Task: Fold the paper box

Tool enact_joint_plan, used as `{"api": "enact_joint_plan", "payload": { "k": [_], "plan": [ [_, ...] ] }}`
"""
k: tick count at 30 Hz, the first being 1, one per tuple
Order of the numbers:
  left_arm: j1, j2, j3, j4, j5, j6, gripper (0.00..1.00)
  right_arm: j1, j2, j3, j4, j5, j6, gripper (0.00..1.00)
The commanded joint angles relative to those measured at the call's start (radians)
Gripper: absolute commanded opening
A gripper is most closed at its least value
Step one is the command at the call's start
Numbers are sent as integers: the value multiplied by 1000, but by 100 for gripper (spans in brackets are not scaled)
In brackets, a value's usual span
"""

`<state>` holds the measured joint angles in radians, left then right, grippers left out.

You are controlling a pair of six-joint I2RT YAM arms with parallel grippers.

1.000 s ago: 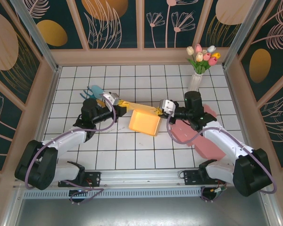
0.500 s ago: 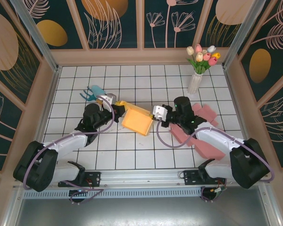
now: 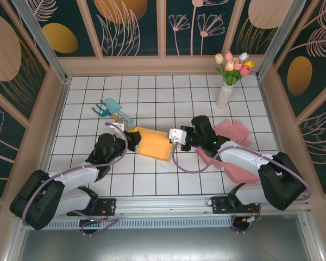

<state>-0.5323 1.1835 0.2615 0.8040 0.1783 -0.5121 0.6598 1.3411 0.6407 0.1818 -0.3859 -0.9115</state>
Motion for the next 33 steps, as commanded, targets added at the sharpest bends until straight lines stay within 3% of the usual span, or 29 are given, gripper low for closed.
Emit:
{"api": "enact_joint_plan", "payload": {
  "k": [1, 4, 8, 15, 22, 33],
  "plan": [
    [-33, -45, 5, 98, 33, -139, 23, 17, 28, 16, -30, 43, -8, 0],
    [-40, -66, 21, -6, -10, -121, 31, 17, 12, 0, 12, 36, 16, 0],
    [-40, -72, 40, -215, -175, -60, 39, 11, -8, -9, 20, 34, 24, 0],
    [-39, -50, 27, -273, -259, 39, 49, 3, -12, -6, -11, 30, 22, 0],
    [-38, -58, -8, -154, -211, 289, 53, -37, 1, 20, -61, -45, 23, 0],
    [-18, 154, 81, -45, -78, 407, 52, -48, -3, 33, -94, -83, 25, 0]
  ]
}}
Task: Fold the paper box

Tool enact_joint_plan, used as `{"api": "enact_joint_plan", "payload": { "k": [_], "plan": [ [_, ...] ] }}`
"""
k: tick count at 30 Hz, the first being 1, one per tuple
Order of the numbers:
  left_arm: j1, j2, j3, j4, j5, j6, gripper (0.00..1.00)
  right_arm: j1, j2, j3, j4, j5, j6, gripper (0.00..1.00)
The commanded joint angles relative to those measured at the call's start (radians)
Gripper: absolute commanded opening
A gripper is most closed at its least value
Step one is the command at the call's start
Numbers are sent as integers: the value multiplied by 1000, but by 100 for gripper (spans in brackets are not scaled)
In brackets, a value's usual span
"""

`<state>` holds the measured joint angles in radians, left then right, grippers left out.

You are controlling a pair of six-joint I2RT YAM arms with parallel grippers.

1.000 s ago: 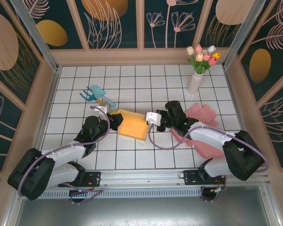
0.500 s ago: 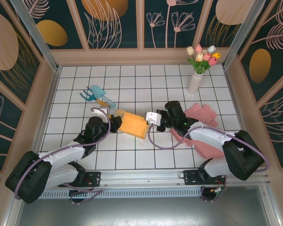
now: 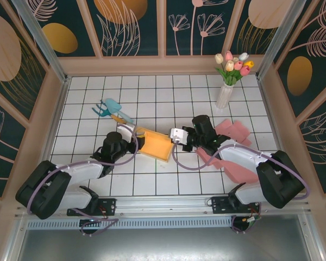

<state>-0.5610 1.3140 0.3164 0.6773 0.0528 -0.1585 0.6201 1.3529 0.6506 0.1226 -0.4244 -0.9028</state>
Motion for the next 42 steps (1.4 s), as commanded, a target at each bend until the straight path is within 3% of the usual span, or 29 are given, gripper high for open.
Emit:
{"api": "enact_joint_plan", "payload": {
  "k": [1, 4, 10, 19, 26, 32, 36, 42],
  "plan": [
    [11, 30, 26, 98, 55, 58, 52, -11, -14, 23, -34, -48, 16, 0],
    [11, 37, 42, 97, 71, 52, 48, -10, -10, 24, -35, -48, 17, 0],
    [12, 70, 113, 34, 177, -38, 26, -9, 0, 21, -15, -29, 14, 0],
    [8, 89, 118, 83, 300, -188, 21, 14, 9, 28, -21, 18, 10, 0],
    [8, 141, 54, 39, 132, -217, 22, 50, 32, 37, -59, 100, -23, 0],
    [8, 117, 18, 11, 44, -271, 30, 88, 49, 67, -135, 190, -47, 0],
    [8, 8, -21, -29, -31, -325, 37, 99, 49, 79, -172, 237, -54, 0],
    [8, -281, -93, -176, -137, -429, 38, 115, 71, 89, -215, 298, -73, 0]
  ]
}}
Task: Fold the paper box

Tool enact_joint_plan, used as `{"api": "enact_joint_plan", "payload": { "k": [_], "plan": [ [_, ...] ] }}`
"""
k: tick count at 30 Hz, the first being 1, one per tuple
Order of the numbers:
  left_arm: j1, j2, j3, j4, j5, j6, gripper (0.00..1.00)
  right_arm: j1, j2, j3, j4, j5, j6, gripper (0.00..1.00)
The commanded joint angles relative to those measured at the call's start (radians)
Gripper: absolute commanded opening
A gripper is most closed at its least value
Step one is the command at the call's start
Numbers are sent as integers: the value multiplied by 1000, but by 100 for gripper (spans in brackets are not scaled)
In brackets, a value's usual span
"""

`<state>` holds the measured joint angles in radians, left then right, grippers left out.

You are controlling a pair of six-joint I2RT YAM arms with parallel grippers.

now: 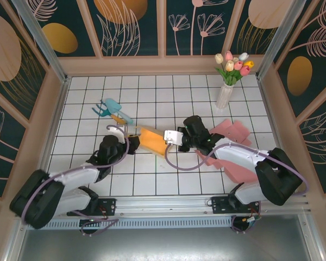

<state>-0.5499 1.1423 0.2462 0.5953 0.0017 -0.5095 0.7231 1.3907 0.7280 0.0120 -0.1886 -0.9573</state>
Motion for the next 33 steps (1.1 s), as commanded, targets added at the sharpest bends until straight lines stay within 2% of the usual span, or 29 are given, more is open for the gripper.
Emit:
{"api": "enact_joint_plan", "payload": {
  "k": [1, 5, 8, 12, 17, 22, 33],
  "plan": [
    [-4, -160, -28, -129, -103, -90, 38, 17, 38, 14, -110, 71, -20, 0],
    [-4, -389, -12, -294, -181, -144, 38, 42, 66, 25, -140, 111, -29, 0],
    [-4, -460, 42, -379, -186, -142, 39, 59, 74, 32, -154, 135, -34, 0],
    [-4, -374, 112, -409, -174, -116, 40, 85, 63, 40, -163, 166, -41, 0],
    [-8, -224, 102, -282, -119, -131, 42, 130, 38, 44, -177, 223, -68, 0],
    [-44, -115, 120, -219, -120, -132, 43, 170, 41, 39, -200, 296, -91, 2],
    [-80, -85, 108, -217, -179, -106, 46, 228, 91, 46, -222, 375, -104, 7]
  ]
}}
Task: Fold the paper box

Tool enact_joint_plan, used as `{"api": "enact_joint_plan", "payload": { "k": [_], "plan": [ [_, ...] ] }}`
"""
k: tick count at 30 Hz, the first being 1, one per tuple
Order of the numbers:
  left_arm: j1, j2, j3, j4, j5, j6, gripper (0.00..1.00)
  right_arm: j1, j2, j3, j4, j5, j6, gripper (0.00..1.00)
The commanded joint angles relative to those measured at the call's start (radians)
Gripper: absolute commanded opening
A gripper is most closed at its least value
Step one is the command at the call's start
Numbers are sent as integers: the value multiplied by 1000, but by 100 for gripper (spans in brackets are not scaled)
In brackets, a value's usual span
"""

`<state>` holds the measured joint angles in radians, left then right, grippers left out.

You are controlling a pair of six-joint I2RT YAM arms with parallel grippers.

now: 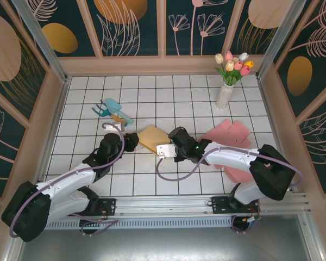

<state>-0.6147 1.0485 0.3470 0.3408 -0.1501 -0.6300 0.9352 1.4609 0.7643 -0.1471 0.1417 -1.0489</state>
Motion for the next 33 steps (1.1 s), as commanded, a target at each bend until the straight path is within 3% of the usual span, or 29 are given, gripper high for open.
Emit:
{"api": "enact_joint_plan", "payload": {
  "k": [1, 16, 33],
  "plan": [
    [-25, 22, 10, 42, -34, 16, 46, 21, 26, 12, -64, 52, -13, 7],
    [-103, 255, 34, 150, -50, 17, 47, 39, 12, 23, -86, 73, -9, 21],
    [-104, 266, 39, 146, -69, 25, 47, 37, -128, 30, -186, 49, 13, 32]
  ]
}}
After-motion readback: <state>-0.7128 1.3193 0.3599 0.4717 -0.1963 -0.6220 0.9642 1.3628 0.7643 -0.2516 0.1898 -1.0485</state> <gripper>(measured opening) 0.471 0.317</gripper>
